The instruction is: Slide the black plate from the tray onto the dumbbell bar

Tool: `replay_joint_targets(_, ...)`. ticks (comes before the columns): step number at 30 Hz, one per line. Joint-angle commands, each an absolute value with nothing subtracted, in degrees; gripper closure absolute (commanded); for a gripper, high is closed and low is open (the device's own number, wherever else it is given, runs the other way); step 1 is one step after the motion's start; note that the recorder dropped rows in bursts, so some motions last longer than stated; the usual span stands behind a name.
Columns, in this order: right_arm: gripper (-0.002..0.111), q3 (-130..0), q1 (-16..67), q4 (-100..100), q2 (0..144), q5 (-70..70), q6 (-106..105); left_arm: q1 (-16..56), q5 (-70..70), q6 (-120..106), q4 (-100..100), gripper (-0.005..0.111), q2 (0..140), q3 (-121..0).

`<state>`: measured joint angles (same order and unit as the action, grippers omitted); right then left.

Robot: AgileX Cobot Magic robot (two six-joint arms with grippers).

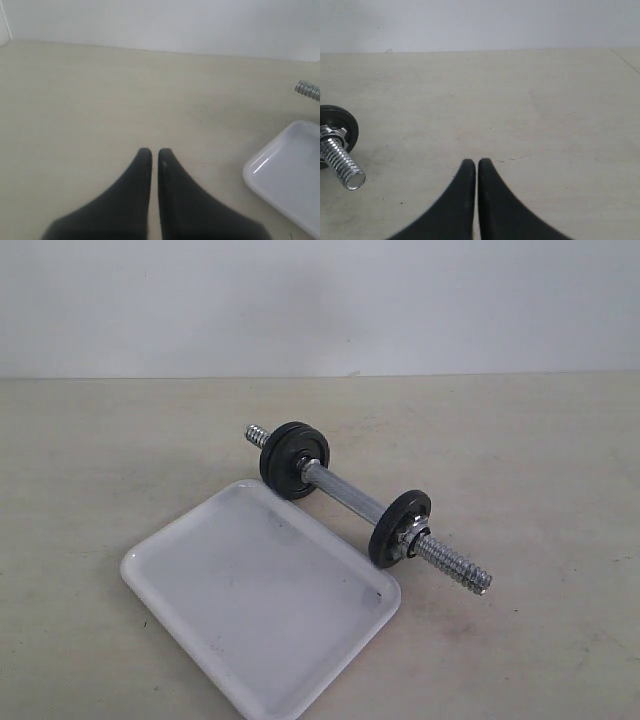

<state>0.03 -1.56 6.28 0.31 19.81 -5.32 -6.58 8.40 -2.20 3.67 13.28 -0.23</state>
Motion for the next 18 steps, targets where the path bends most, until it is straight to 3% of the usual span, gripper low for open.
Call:
replay_joint_targets(1,0.108,0.0,-1.7,6.1,0.0,19.5,-5.1,-6.8,8.5,-1.2,3.1,0.102,13.4,0.0)
replay_joint_targets(11,0.108,0.0,-1.7,6.1,0.0,19.5,-5.1,-6.8,2.9,-0.9,4.0,0.102,13.4,0.0)
replay_joint_targets(18,0.108,0.0,-1.7,6.1,0.0,19.5,-5.1,-6.8,6.2,-0.9,4.0,0.102,13.4,0.0)
